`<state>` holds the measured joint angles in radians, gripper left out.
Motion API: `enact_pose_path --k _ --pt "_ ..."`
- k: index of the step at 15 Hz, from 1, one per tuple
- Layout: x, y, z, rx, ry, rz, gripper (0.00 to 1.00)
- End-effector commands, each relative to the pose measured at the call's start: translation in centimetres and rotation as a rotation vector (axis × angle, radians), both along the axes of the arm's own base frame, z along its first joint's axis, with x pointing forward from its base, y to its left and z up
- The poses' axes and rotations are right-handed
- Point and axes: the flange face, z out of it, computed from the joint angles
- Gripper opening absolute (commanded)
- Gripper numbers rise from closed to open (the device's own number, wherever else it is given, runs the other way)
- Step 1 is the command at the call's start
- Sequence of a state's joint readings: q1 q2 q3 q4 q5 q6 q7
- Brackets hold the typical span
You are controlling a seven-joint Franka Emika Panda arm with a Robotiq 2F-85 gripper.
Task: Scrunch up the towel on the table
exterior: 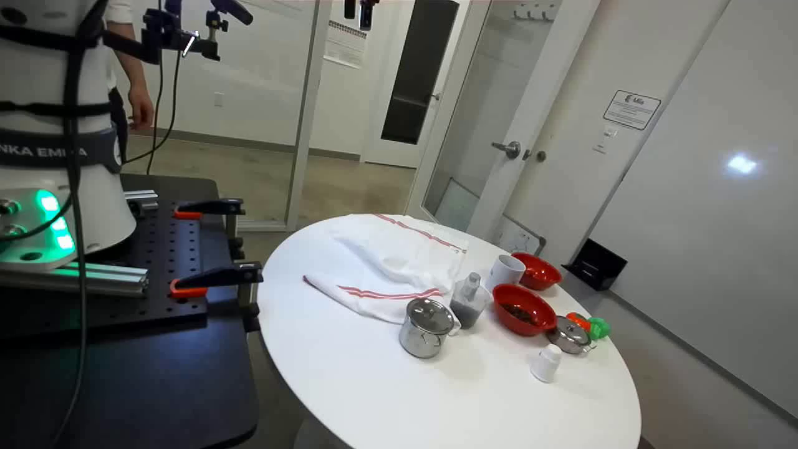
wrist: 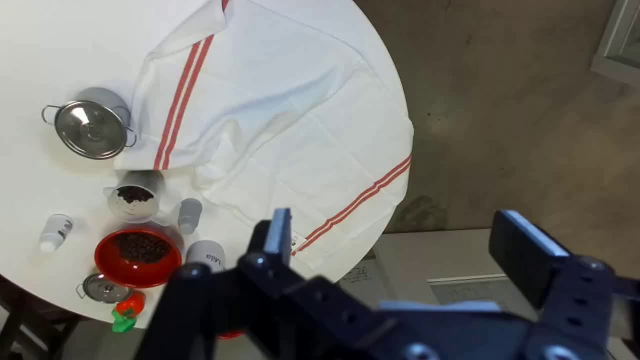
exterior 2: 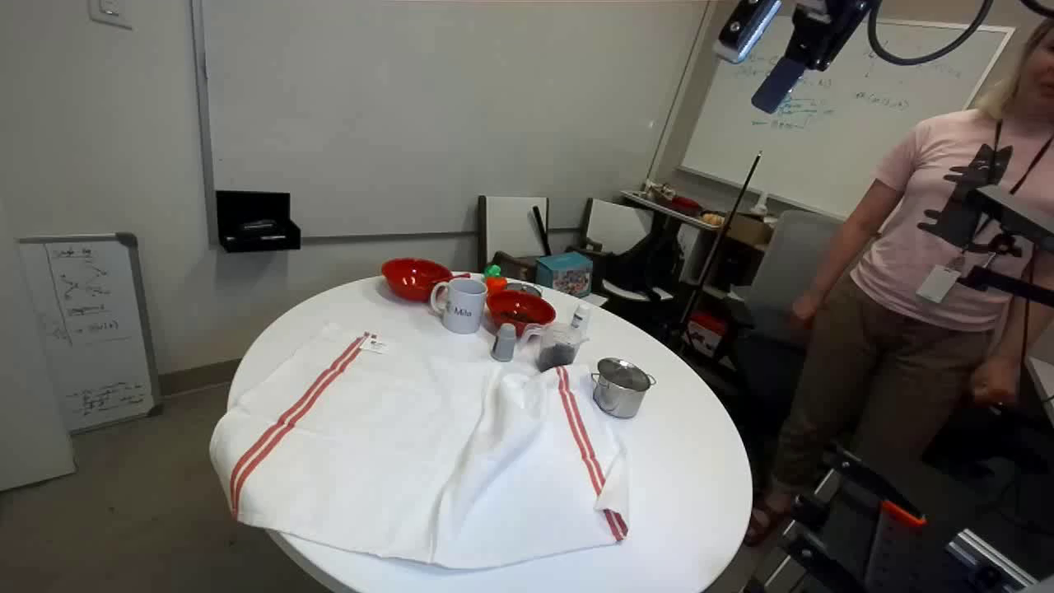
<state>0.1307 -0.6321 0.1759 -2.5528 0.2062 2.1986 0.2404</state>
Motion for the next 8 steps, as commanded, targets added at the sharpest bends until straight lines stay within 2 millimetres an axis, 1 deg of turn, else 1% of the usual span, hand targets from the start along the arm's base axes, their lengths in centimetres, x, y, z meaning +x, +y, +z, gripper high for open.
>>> enact_pose_path --k 1,2,3,4,6,8 --pt "0.0 0.0 0.1 0.0 0.001 0.0 1.0" --pt "0.0 0.0 0.1 0.004 0.007 0.009 1.0" --pt "0.4 -2.6 -0.6 -0.002 -0.016 0.055 1.0" --pt "1.7 -3.5 -1.9 0.011 -0.004 0.052 1.0" --pt "2.8 -5.3 -3.3 0.039 0.0 0.077 1.0" --pt "4.1 -7.2 -5.5 0.057 0.03 0.102 1.0"
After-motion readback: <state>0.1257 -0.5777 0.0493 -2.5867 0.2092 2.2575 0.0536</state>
